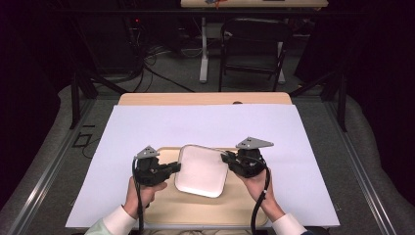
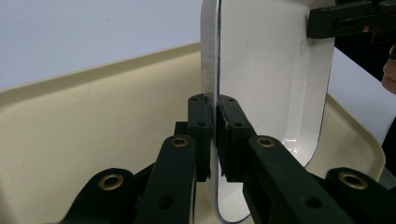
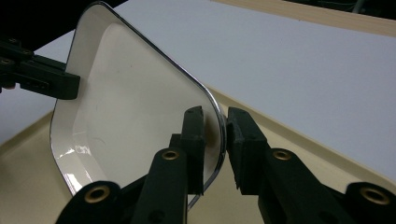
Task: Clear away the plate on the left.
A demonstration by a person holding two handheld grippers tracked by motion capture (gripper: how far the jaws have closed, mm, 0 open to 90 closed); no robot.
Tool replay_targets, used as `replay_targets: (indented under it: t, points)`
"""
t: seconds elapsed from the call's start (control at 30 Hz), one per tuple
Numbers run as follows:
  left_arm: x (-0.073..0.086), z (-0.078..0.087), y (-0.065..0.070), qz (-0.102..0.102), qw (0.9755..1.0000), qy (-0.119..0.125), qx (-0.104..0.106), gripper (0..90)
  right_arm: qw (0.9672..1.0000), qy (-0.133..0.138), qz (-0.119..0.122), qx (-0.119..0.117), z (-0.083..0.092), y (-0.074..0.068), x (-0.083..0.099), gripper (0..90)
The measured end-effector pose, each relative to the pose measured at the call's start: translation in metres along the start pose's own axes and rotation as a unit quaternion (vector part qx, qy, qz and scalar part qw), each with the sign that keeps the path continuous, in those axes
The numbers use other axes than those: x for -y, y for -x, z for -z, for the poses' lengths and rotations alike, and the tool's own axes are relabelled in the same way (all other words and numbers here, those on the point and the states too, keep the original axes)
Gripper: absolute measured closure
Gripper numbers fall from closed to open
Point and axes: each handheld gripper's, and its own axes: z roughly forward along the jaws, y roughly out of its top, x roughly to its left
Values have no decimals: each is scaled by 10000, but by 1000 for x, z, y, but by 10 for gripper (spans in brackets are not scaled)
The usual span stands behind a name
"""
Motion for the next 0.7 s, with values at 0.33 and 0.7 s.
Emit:
replay_targets:
  t: [0.33, 0.7]
  points:
    - [5, 1, 4, -3, 10000, -85, 23, 836, 9998, -186, 28, -33, -4, 3, -3, 777]
    - [10, -6, -1, 187, 9989, -414, 147, 811, 9990, -455, -1, -24, -20, 9, -4, 774]
